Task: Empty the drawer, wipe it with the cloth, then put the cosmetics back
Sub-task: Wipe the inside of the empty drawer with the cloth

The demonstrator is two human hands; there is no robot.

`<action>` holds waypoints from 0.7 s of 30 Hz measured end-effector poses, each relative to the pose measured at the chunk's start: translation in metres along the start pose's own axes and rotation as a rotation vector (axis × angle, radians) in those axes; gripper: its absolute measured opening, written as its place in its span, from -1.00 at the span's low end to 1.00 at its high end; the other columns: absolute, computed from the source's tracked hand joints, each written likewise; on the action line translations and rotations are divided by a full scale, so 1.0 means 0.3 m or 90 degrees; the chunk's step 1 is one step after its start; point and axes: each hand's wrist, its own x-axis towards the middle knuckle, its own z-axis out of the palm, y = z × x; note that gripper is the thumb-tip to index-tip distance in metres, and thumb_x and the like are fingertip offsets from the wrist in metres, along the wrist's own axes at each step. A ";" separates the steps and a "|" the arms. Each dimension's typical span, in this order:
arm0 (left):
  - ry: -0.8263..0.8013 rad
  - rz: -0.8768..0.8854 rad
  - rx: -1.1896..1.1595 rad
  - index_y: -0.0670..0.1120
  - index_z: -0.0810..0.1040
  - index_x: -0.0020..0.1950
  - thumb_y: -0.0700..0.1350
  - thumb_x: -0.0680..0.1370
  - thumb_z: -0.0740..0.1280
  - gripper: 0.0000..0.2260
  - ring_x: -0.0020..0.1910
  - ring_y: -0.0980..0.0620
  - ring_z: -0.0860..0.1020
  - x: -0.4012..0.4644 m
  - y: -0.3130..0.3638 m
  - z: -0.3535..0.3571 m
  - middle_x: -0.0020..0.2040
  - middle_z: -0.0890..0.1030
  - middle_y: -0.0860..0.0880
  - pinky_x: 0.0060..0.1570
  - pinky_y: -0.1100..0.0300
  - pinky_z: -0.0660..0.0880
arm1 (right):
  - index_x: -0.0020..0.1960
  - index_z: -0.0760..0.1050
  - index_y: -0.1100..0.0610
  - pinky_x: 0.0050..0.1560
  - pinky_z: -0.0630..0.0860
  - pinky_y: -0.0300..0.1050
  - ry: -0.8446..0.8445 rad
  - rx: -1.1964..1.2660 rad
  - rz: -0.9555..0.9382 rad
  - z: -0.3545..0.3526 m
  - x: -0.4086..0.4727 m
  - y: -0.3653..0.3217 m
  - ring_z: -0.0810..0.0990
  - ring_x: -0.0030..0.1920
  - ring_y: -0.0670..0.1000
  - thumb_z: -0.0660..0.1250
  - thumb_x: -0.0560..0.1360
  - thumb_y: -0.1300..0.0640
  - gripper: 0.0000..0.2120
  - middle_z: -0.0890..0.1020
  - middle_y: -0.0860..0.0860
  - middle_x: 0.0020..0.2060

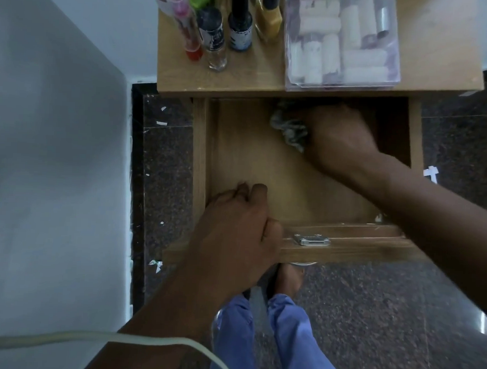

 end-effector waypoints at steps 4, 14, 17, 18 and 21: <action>0.096 -0.001 -0.070 -0.09 0.43 0.21 -0.03 0.56 0.12 -0.72 -0.15 -0.08 0.52 0.003 -0.012 -0.022 -0.09 0.53 -0.08 -0.19 0.02 0.45 | 0.36 0.56 -0.15 0.31 0.54 0.03 -0.064 0.027 -0.201 0.082 0.038 -0.113 0.54 0.34 0.16 0.43 0.44 0.13 -0.50 0.53 0.04 0.36; 0.054 0.052 0.074 -0.20 0.31 0.56 -0.08 0.56 0.08 -0.44 0.55 -0.18 0.29 0.080 -0.016 -0.057 0.59 0.28 -0.23 0.53 -0.01 0.29 | 0.25 0.64 -0.04 0.25 0.56 0.13 -0.133 -0.003 -0.128 -0.029 -0.206 0.099 0.55 0.29 0.21 0.35 0.43 0.05 -0.60 0.58 0.12 0.25; 0.027 0.081 0.159 -0.17 0.36 0.55 -0.19 0.57 0.20 -0.49 0.58 -0.18 0.26 0.132 -0.015 -0.086 0.61 0.26 -0.21 0.54 -0.02 0.25 | 0.32 0.60 -0.06 0.20 0.57 0.23 -0.024 -0.010 -0.028 -0.013 -0.154 0.085 0.48 0.33 0.31 0.40 0.44 0.18 -0.55 0.53 0.17 0.31; 0.023 0.083 0.176 -0.15 0.38 0.53 -0.20 0.57 0.24 -0.51 0.54 -0.18 0.31 0.155 -0.022 -0.094 0.59 0.30 -0.19 0.50 -0.03 0.31 | 0.32 0.60 -0.06 0.20 0.57 0.22 -0.016 -0.008 -0.031 0.009 -0.137 0.060 0.46 0.33 0.33 0.40 0.43 0.22 -0.53 0.52 0.18 0.30; -0.008 0.077 0.194 -0.10 0.49 0.39 -0.14 0.58 0.30 -0.63 0.31 -0.21 0.51 0.217 -0.059 -0.122 0.38 0.51 -0.15 0.28 -0.09 0.51 | 0.28 0.63 -0.03 0.10 0.56 0.17 -0.007 0.006 -0.110 0.064 -0.130 -0.034 0.48 0.24 0.32 0.36 0.39 0.28 -0.50 0.53 0.19 0.20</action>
